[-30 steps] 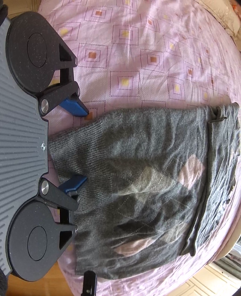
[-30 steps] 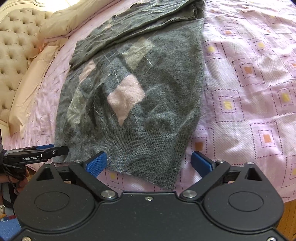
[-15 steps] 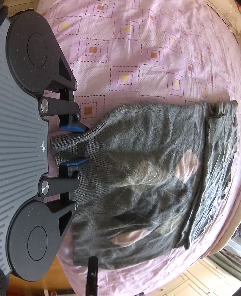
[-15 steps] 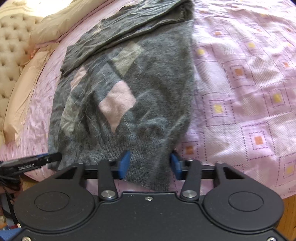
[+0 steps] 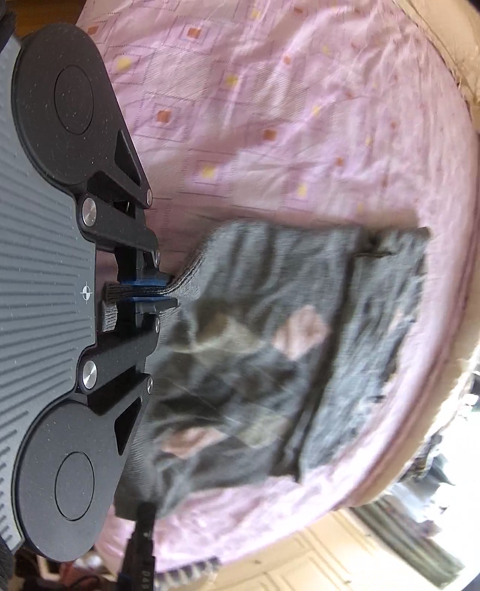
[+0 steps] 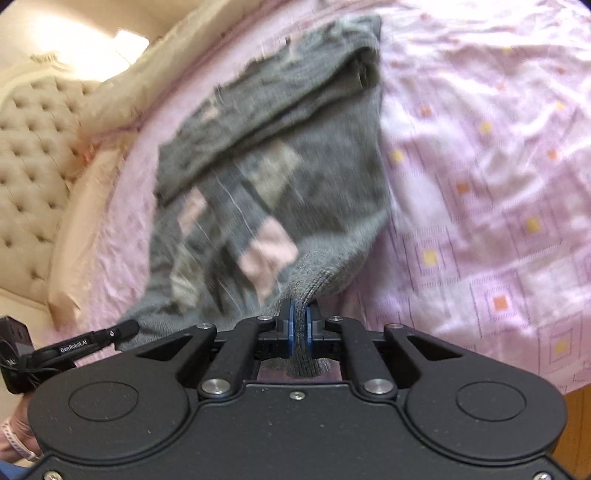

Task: Fold small clothes
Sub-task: 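Close the left tool and right tool on the sweater hem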

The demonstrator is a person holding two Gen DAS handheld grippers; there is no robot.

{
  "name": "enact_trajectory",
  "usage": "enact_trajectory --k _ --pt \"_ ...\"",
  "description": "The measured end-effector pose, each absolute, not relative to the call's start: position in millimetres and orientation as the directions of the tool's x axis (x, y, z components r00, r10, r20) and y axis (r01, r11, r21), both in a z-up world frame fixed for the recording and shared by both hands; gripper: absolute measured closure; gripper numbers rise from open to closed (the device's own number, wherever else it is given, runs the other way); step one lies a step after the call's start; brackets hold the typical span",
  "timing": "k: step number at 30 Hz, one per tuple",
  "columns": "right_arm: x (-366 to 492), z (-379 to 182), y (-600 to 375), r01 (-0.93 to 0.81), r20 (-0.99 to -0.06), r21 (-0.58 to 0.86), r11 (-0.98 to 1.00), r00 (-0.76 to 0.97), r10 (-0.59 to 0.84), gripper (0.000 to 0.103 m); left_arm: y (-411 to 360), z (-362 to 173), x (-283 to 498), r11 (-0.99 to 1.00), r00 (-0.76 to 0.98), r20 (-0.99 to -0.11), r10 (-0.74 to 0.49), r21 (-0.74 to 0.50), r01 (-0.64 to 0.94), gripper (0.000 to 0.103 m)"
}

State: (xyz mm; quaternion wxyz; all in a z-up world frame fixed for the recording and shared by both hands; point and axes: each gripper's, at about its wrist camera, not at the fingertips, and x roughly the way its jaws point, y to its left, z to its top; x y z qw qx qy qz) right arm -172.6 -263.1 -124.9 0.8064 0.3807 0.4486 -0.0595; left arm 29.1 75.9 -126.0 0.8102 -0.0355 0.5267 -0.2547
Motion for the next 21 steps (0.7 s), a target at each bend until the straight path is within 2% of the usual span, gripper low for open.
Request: enact_trajectory --k 12,17,21 --pt "-114 -52 -321 0.391 -0.610 0.660 0.642 0.777 0.154 0.092 50 -48 98 0.843 0.475 -0.702 -0.532 -0.387 0.373 0.098" --pt "-55 -45 -355 0.386 -0.561 0.686 0.617 0.821 0.109 0.092 25 -31 154 0.832 0.527 -0.644 -0.554 -0.406 0.379 0.098" --pt "-2 -51 -381 0.413 -0.567 0.671 0.616 0.821 0.067 0.092 0 -31 205 0.828 0.548 -0.621 -0.560 -0.404 0.389 0.098"
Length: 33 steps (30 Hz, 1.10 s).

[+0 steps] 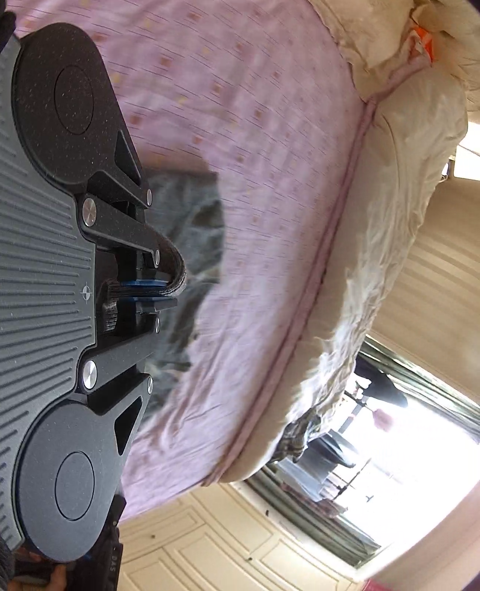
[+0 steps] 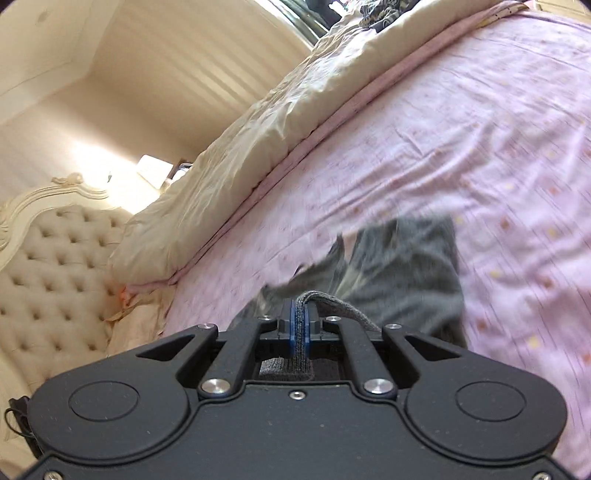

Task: Fold small clothes
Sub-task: 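Close the left tool and right tool on the sweater hem, then lift the hem with both tools and fold it toward the collar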

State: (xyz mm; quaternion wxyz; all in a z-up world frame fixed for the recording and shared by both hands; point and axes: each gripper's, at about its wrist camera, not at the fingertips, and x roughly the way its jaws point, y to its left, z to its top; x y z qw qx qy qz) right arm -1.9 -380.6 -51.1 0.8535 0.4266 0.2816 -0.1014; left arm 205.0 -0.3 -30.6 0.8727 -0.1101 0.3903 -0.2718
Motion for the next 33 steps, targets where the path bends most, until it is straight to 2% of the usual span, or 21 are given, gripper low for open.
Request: enact_trajectory --k 8,15,16,18,19,20,22,27,33 --pt "82 -93 -418 0.528 -0.648 0.634 0.566 0.761 0.016 0.092 -46 -68 290 0.846 0.511 -0.679 -0.527 -0.359 0.395 0.098" --pt "131 -126 -434 0.603 -0.742 0.544 0.583 0.670 0.000 0.092 -65 -107 329 0.873 0.459 -0.758 -0.462 -0.300 0.383 0.098" --pt "135 -130 -435 0.610 -0.754 0.531 0.588 0.657 -0.002 0.091 -66 -112 335 0.879 0.451 -0.770 -0.451 -0.298 0.371 0.095" --pt "142 -138 -437 0.630 -0.775 0.503 0.592 0.632 -0.014 0.082 -66 -120 342 0.898 0.451 -0.788 -0.419 -0.285 0.336 0.093" --pt "143 -140 -439 0.641 -0.780 0.491 0.590 0.625 -0.030 0.080 -65 -123 348 0.908 0.451 -0.798 -0.400 -0.279 0.312 0.082" --pt "145 -142 -442 0.652 -0.783 0.484 0.584 0.620 -0.044 0.076 -63 -126 353 0.914 0.450 -0.802 -0.393 -0.286 0.289 0.066" --pt "145 -142 -444 0.661 -0.781 0.476 0.581 0.621 -0.068 0.041 -58 -127 359 0.919 0.458 -0.800 -0.388 -0.301 0.254 0.059" --pt "148 -123 -426 0.571 -0.761 0.405 0.714 0.644 -0.083 0.039 -59 -113 352 0.924 0.487 -0.798 -0.356 -0.222 0.312 0.056" --pt "158 -125 -366 0.383 -0.806 0.261 0.886 0.591 -0.018 0.039 -73 -120 304 0.865 0.440 -0.807 -0.393 -0.162 0.475 0.053"
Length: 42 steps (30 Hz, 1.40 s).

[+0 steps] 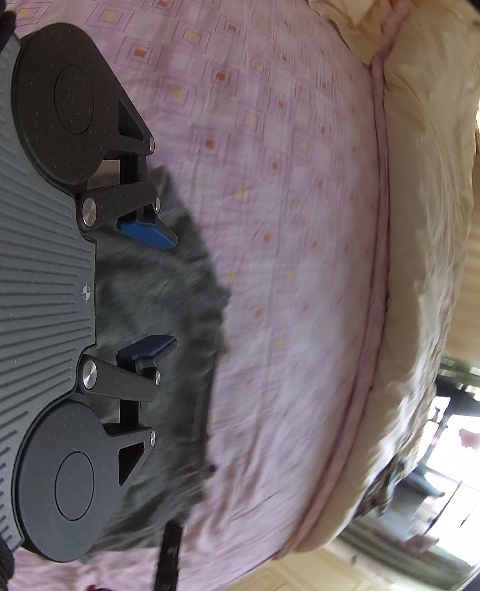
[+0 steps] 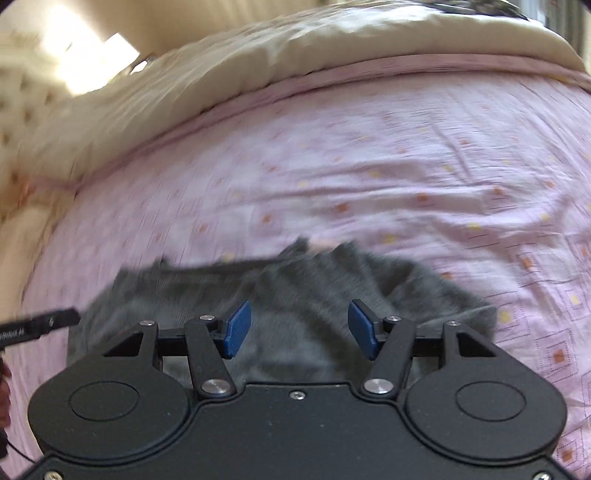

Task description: Fold small clothes

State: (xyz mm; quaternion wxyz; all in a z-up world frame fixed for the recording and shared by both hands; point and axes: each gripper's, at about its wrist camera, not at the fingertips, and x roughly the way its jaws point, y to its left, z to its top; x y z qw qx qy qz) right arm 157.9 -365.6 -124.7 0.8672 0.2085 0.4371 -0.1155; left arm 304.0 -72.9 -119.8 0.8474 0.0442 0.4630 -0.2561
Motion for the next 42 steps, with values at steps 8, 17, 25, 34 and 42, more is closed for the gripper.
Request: enact_trajectory --k 8,17,25,34,42 --pt "173 -151 -313 0.212 -0.873 0.119 0.970 0.487 0.001 0.040 -92 -161 260 0.780 0.362 -0.861 -0.357 -0.061 0.623 0.052" --pt "204 -169 -350 0.338 -0.902 0.098 0.936 0.428 -0.060 0.038 -77 -173 301 0.829 0.382 -0.879 -0.284 -0.025 0.558 0.052" --pt "198 -148 -332 0.334 -0.881 0.068 0.940 0.462 -0.100 0.032 -66 -150 289 0.846 0.416 -0.868 -0.270 -0.008 0.533 0.051" --pt "210 -147 -257 0.169 -0.871 0.025 0.985 0.488 -0.061 0.028 -50 -156 262 0.865 0.411 -0.881 -0.234 0.005 0.502 0.047" --pt "225 -163 -242 0.176 -0.916 0.001 0.984 0.394 -0.070 0.019 -25 -154 255 0.901 0.408 -0.893 -0.187 0.009 0.433 0.047"
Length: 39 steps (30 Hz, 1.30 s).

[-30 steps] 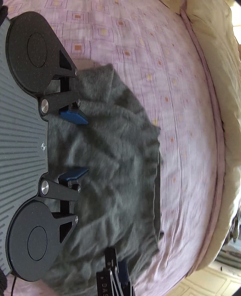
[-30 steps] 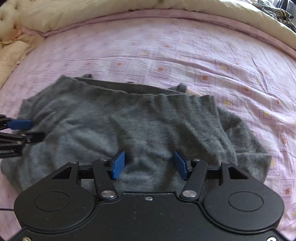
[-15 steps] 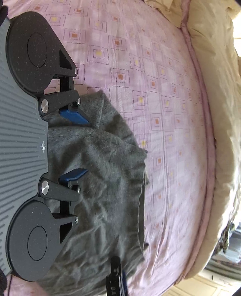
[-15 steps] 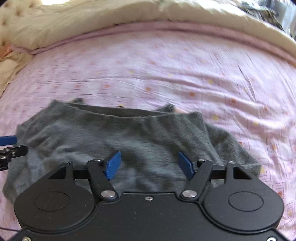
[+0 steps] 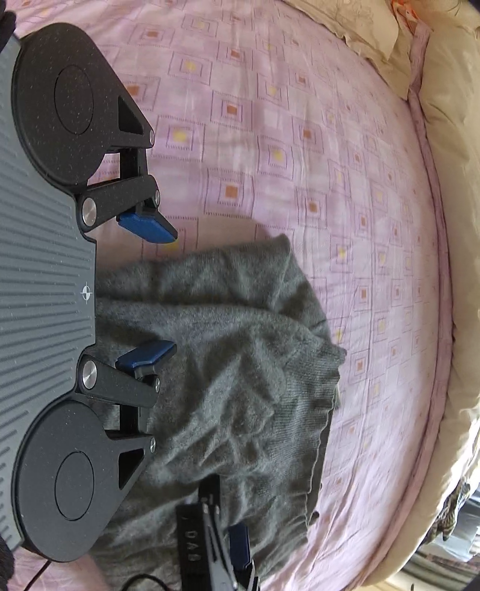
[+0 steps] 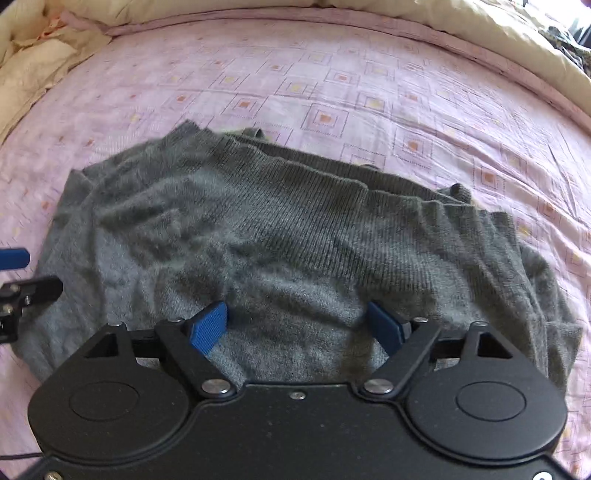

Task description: Fold small clothes

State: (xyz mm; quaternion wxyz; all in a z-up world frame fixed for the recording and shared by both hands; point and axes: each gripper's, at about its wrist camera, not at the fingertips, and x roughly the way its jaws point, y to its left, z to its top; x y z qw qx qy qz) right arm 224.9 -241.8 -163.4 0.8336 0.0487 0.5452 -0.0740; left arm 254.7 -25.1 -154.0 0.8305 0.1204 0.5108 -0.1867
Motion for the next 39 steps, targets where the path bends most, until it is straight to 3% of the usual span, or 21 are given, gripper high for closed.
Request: enact_trajectory --k 6,12,15,19,21,29,39 --pt "190 -139 -245 0.213 -0.881 0.038 0.976 0.469 -0.068 0.018 -38 -137 234 0.879 0.440 -0.868 -0.229 0.009 0.476 0.042" --pt "144 -149 -246 0.289 -0.912 0.018 0.957 0.398 -0.103 0.018 -50 -152 214 0.844 0.393 -0.887 -0.242 0.007 0.536 0.041" --pt "117 -155 -254 0.348 -0.923 0.001 0.937 0.362 -0.133 0.011 -43 -164 211 0.851 0.373 -0.905 -0.203 0.025 0.525 0.040" --pt "94 -165 -264 0.397 -0.942 -0.024 0.918 0.298 -0.154 0.001 -33 -172 213 0.861 0.355 -0.915 -0.192 0.016 0.508 0.027" --pt "85 -165 -266 0.399 -0.934 -0.011 0.917 0.323 -0.151 0.001 -28 -173 218 0.874 0.333 -0.919 -0.210 -0.024 0.485 0.025" --pt "79 -170 -259 0.375 -0.922 -0.033 0.926 0.346 -0.173 0.000 -21 -180 223 0.888 0.352 -0.910 -0.220 -0.037 0.458 0.001" --pt "55 -171 -261 0.301 -0.885 0.021 0.953 0.450 -0.122 0.000 -18 -179 222 0.893 0.353 -0.908 -0.227 -0.050 0.447 0.000"
